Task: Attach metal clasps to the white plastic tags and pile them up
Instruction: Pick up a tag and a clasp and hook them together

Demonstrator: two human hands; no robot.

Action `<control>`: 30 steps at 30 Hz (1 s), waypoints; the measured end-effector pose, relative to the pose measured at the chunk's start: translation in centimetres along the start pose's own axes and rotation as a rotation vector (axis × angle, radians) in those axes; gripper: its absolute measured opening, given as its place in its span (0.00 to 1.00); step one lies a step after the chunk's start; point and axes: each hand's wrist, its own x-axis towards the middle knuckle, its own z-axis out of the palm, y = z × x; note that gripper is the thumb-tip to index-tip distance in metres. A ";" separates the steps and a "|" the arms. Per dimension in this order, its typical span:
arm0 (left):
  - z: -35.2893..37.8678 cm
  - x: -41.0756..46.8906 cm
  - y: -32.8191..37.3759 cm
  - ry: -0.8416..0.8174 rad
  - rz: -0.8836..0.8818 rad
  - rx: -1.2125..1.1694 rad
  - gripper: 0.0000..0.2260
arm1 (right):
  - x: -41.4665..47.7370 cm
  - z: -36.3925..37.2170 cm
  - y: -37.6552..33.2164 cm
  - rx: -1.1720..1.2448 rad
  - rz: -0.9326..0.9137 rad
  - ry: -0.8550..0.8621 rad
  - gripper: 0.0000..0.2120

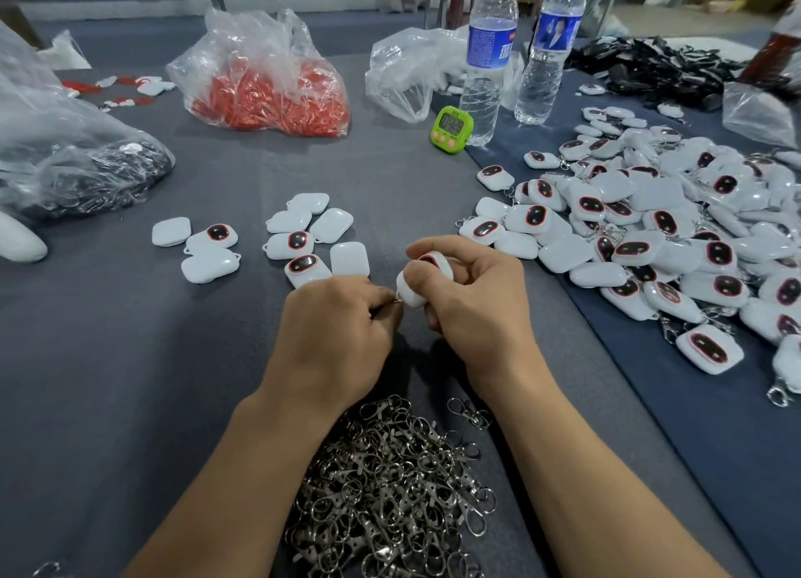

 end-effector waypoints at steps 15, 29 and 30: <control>0.3 1.0 0.6 -0.033 -0.386 -0.825 0.11 | 0.2 0.4 -1.0 0.488 0.346 -0.036 0.08; 0.5 0.4 -0.3 -0.007 -0.235 -0.371 0.06 | 0.0 0.8 -0.3 0.126 0.128 0.110 0.09; 0.5 0.7 -0.3 -0.039 -0.294 -0.507 0.07 | 0.1 0.7 -0.5 0.252 0.205 0.088 0.09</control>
